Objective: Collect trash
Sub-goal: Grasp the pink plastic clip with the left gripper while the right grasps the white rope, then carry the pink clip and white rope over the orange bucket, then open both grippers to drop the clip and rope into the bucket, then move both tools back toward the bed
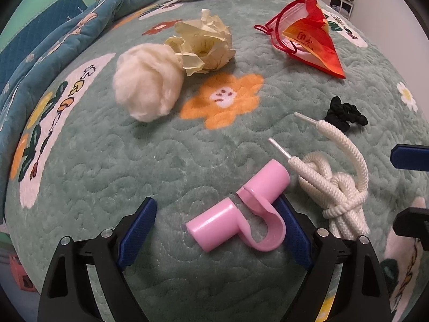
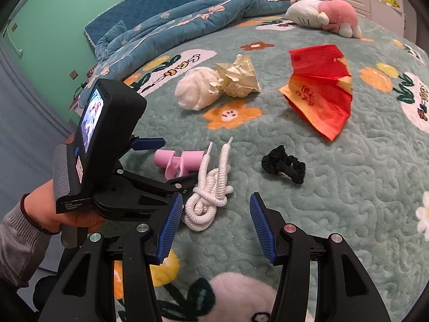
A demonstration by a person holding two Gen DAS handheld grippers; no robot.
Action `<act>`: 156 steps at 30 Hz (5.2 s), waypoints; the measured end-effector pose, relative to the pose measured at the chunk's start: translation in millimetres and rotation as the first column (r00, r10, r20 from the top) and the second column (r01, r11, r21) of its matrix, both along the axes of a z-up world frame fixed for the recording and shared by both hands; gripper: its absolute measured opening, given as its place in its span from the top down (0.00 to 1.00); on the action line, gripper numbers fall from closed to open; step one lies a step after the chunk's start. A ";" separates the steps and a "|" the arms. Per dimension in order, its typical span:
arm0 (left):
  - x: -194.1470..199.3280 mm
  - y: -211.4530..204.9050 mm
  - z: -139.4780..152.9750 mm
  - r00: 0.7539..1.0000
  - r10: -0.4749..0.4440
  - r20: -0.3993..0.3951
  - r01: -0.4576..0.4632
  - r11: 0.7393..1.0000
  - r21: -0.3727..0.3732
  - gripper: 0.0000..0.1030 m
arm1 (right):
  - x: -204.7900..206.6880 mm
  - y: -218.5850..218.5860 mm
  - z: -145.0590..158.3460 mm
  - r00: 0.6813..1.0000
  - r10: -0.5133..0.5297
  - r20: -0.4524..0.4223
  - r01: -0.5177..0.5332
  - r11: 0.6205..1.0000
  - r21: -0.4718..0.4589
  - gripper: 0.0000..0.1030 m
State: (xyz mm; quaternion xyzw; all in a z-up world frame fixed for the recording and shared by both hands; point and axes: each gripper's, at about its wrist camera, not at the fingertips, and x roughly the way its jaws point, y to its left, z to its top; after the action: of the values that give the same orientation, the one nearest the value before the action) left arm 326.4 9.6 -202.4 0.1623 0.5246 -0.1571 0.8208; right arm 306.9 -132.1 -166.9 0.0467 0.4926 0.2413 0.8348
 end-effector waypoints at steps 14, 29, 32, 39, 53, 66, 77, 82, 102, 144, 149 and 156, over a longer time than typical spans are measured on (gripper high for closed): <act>-24.9 23.1 12.7 0.999 0.037 0.011 -0.036 0.999 -0.021 0.47 | 7.0 17.0 -8.3 1.000 0.019 -0.008 -0.019 1.000 -0.012 0.48; -19.5 38.0 14.4 0.998 0.069 0.012 -0.069 0.997 -0.032 0.47 | 23.5 39.9 -35.4 0.999 0.052 -0.015 -0.053 0.993 -0.108 0.49; -18.3 37.2 12.8 0.997 0.071 0.009 -0.071 0.997 -0.030 0.47 | 22.5 39.1 -37.9 0.998 0.064 -0.005 -0.064 0.989 -0.131 0.62; -24.4 30.2 21.9 0.998 0.061 0.020 -0.060 0.998 -0.036 0.47 | 10.0 24.0 -20.8 0.999 0.045 0.026 -0.043 0.996 -0.077 0.66; -89.4 -22.6 93.1 0.991 -0.045 0.125 0.051 0.998 -0.042 0.47 | -77.6 -30.8 68.6 0.987 -0.031 0.158 0.033 0.999 -0.009 0.66; -192.6 -153.1 141.5 0.918 -0.339 0.206 0.356 0.933 -0.052 0.47 | -217.5 -159.6 118.8 0.917 -0.310 0.252 0.311 0.950 0.036 0.66; -298.8 -293.4 140.4 0.709 -0.673 0.210 0.690 0.724 -0.013 0.47 | -371.8 -285.8 114.7 0.739 -0.630 0.239 0.637 0.769 0.059 0.66; -346.4 -348.7 124.7 0.597 -0.785 0.163 0.798 0.603 -0.017 0.47 | -438.6 -334.6 95.7 0.635 -0.746 0.202 0.751 0.657 0.065 0.66; -386.8 -458.0 6.4 0.474 -0.878 -0.063 0.880 0.472 0.056 0.30 | -526.8 -429.0 -24.9 0.456 -0.890 -0.022 0.890 0.455 0.035 0.66; -343.0 -368.1 96.6 0.678 -0.719 0.156 0.725 0.688 0.019 0.19 | -429.2 -351.2 66.9 0.654 -0.743 0.145 0.738 0.668 0.092 0.55; -322.3 -327.9 116.5 0.736 -0.640 0.218 0.655 0.756 0.009 0.15 | -391.3 -318.6 88.5 0.728 -0.660 0.189 0.654 0.750 0.097 0.55; -282.5 -265.4 130.6 0.835 -0.493 0.244 0.511 0.860 -0.009 0.15 | -323.9 -256.0 110.3 0.829 -0.511 0.227 0.504 0.859 0.093 0.53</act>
State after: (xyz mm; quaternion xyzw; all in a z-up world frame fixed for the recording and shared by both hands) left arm 44.0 -255.8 -71.8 0.2810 0.3576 -0.3660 0.8119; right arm -17.0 -388.2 -56.6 0.1580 0.3525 0.0222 0.9221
